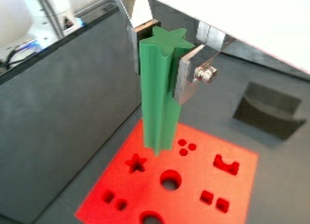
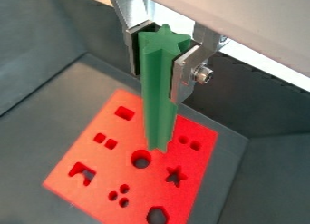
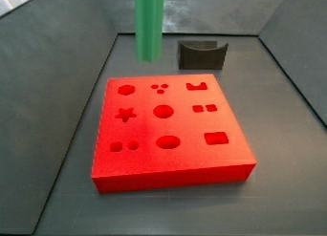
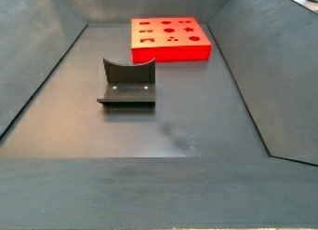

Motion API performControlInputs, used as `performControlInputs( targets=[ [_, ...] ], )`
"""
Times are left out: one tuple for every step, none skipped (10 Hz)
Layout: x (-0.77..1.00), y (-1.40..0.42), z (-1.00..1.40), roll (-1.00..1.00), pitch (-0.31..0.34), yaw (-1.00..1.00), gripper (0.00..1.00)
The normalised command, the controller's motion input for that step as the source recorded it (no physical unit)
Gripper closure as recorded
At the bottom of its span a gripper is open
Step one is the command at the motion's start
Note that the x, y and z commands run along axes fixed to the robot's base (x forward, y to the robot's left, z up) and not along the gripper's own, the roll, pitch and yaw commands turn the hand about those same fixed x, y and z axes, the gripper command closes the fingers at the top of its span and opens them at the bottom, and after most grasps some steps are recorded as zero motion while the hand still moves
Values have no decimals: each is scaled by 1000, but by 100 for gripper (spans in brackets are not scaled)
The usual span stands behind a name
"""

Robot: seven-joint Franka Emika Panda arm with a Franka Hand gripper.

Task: Pick up the star object. Move up. Move to above the board. Insert the star object.
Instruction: Insert the star object.

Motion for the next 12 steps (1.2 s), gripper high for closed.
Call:
performControlInputs(
  targets=[
    [-129,0,-297,1,21,-809,100],
    [-137,46,-331,0,11,-889,100],
    [-103,114,-343,0,0,-826,100],
    [0,186,-414,0,0,-760,100],
    [57,51,-460,21,0,-646,100],
    [6,0,-469,43,0,-577,100],
    [0,0,-463,70,-10,-371,100],
    [0,0,-234,67,-151,-20,100],
    [0,0,-37,0,0,0,100],
    [0,-46,-411,129,-77,0,100],
    [0,-49,-371,114,-160,0,100],
    [0,0,-183,40,-267,0,100]
  ],
)
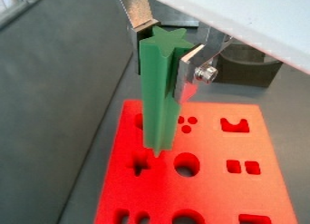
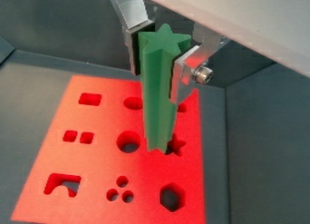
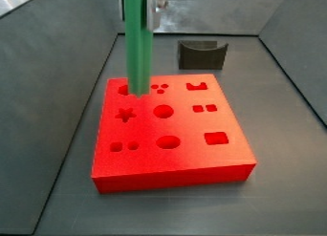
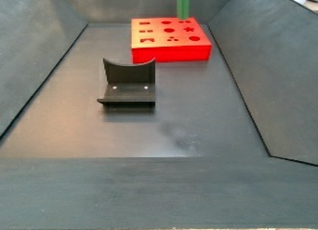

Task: Pick up the star object. Move up. Move to above the board. Insert the star object.
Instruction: Insert the star object.

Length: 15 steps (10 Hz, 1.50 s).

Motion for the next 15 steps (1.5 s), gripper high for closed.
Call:
performControlInputs(
  targets=[
    [0,0,-134,11,-361,0,100],
    [0,0,-97,21,-290,0,100],
    [0,0,0,0,-31,0,100],
    [-20,0,-43,0,0,0,100],
    [-160,-66,-77,23,0,-37,100],
    [0,0,-83,0,0,0,100],
    [-197,-49,-86,14,-184,0,100],
    [-231,0,0,0,-277,0,100],
    [-214,-17,0,1,-229,0,100],
    [-106,0,0,11,-124,0,100],
    [-71,0,0,0,-109,0,100],
    [-6,-14,-100,71,-127,0,100],
    [0,-34,-191,134,-179,49,100],
    [0,-60,-223,157,-174,57,100],
    [0,-83,-120,120,-110,6,100]
  ],
)
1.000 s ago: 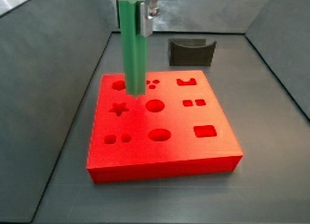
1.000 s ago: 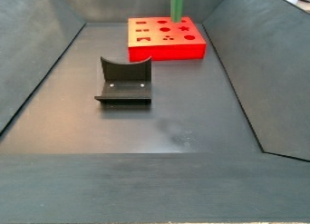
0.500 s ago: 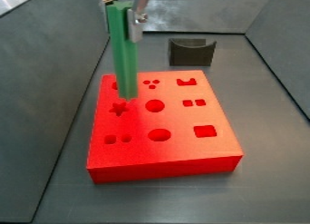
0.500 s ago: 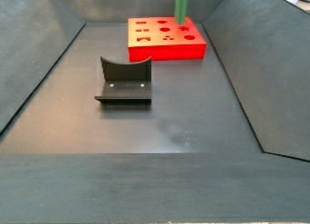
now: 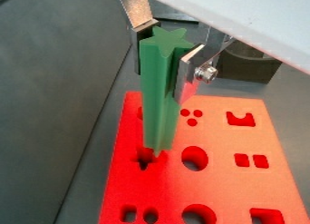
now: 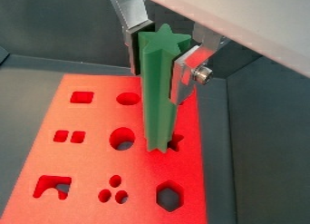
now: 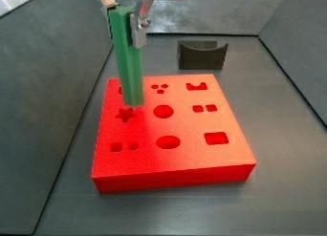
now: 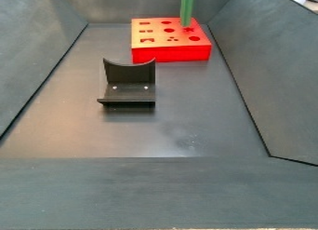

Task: Pick up the star object. Move up. Move to above the board. Insert the star object.
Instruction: Insert the star object.

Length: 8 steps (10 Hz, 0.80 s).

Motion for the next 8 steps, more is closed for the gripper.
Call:
performControlInputs(
  targets=[
    [-14,-109,-31,57,-60,0,100],
    [-43,-120,-26,74,-66,0,100],
    [-60,-126,-23,70,-60,0,100],
    [-94,-163,-63,96,-60,0,100],
    [-109,-154,-97,103,-59,0,100],
    [-157,-51,-94,66,-59,0,100],
    [-223,0,-109,39,-74,74,100],
    [-86,23,-71,0,-60,163,100]
  ],
)
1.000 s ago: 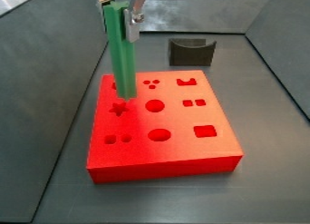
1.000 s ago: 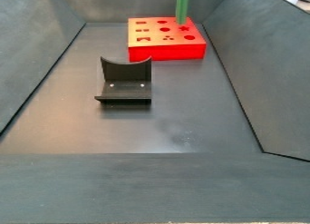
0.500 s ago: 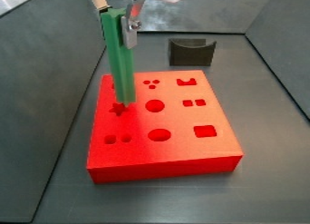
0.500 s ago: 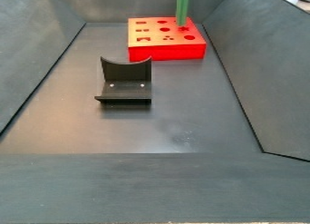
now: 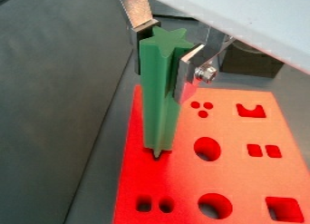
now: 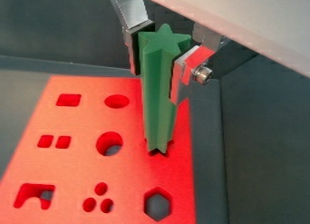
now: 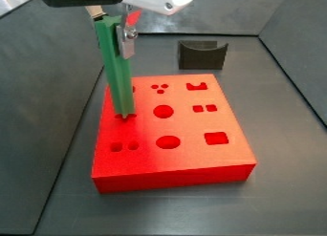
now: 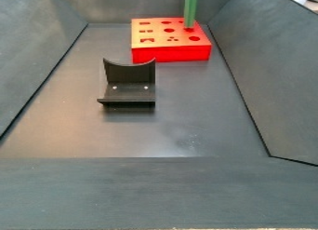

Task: Pick up the star object. Move up. Move to above the board. Insert the star object.
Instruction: Insert the star object.

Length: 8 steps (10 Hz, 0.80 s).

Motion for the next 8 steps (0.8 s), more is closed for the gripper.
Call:
performControlInputs(
  targets=[
    [-114,17,-86,0,-71,137,100],
    [-51,0,-46,0,-40,40,100],
    [0,0,-49,0,-3,60,100],
    [0,17,-57,0,-3,23,100],
    [46,49,-17,0,0,0,100],
    [97,74,-6,0,0,0,100],
    [66,49,-9,0,0,0,100],
    [89,29,-6,0,0,0,100]
  ],
)
